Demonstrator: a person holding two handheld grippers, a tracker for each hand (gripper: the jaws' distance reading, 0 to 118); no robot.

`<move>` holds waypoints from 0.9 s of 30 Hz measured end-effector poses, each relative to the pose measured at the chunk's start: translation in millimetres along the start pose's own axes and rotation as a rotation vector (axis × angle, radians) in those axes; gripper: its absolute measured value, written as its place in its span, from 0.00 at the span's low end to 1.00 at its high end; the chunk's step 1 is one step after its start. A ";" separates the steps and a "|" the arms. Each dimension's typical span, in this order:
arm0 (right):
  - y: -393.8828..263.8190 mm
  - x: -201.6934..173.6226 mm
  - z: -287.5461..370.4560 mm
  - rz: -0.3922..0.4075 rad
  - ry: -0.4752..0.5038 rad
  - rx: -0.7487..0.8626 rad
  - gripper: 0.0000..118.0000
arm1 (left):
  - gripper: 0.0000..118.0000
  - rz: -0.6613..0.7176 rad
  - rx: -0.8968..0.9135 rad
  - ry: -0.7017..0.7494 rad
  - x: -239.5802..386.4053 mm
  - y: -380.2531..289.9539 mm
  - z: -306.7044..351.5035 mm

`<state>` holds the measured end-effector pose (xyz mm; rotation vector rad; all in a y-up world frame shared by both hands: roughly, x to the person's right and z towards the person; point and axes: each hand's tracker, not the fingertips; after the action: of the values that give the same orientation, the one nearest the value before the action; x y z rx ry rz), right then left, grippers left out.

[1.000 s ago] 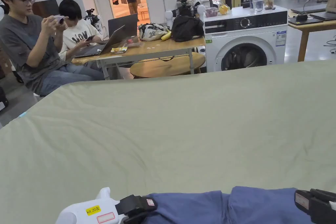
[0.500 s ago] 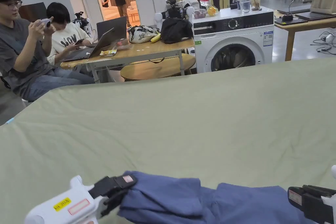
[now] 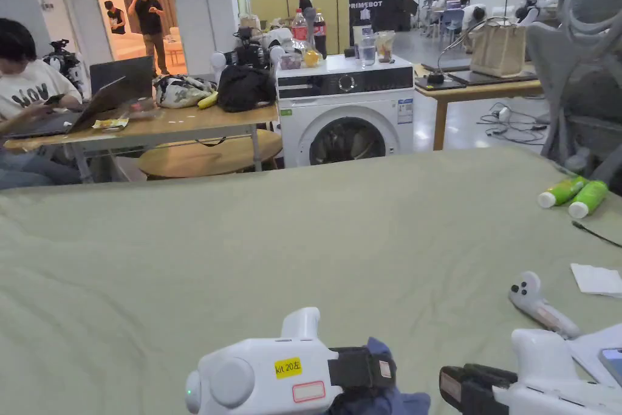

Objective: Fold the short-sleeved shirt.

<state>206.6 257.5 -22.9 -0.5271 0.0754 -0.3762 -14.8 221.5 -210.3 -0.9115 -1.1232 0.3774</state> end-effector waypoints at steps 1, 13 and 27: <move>0.7 3.0 1.7 0.014 -0.022 -0.004 0.00 | 0.09 0.016 -0.017 -0.017 1.1 3.0 -7.2; -7.5 33.2 10.7 -0.061 -0.055 -0.009 0.00 | 0.35 0.022 -0.147 0.148 -20.2 -11.3 -15.9; -14.7 -3.9 -68.3 0.002 0.034 -0.213 0.00 | 0.07 0.183 0.127 0.046 -50.0 -7.1 76.8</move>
<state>186.8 214.6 -74.6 -0.7309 0.1501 -0.3778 -105.4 216.8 -224.8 -0.9086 -0.9656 0.5686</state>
